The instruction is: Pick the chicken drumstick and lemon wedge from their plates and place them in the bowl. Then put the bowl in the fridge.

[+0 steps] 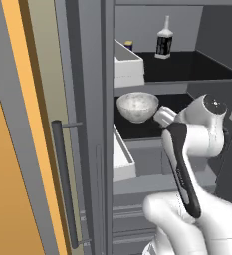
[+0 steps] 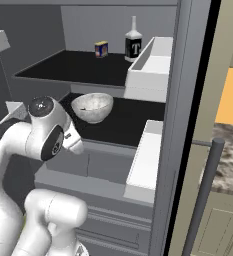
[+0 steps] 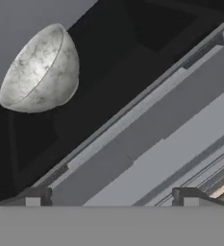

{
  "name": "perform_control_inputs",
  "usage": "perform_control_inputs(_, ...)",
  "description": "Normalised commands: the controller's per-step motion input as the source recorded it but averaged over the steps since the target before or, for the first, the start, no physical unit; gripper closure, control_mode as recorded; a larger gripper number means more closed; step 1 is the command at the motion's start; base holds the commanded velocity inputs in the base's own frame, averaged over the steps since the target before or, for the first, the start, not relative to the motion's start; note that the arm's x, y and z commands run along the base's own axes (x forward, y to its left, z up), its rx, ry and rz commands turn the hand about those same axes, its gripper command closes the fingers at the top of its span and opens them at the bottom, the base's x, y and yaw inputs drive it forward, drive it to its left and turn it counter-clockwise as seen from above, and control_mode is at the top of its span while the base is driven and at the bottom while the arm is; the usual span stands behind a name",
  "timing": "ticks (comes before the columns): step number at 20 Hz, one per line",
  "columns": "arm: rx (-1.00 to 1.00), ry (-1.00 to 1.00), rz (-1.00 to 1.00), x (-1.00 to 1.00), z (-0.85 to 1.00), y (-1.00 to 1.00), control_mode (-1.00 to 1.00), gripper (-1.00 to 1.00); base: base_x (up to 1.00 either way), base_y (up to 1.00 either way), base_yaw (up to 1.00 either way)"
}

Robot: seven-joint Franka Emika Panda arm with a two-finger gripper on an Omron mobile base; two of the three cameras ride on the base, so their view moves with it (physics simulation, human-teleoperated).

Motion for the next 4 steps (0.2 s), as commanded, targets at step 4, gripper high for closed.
perform_control_inputs(4, -0.33, -0.14, 0.25, -0.85, -0.07, 0.00, -1.00, -1.00, 0.00, 0.00, 0.00)
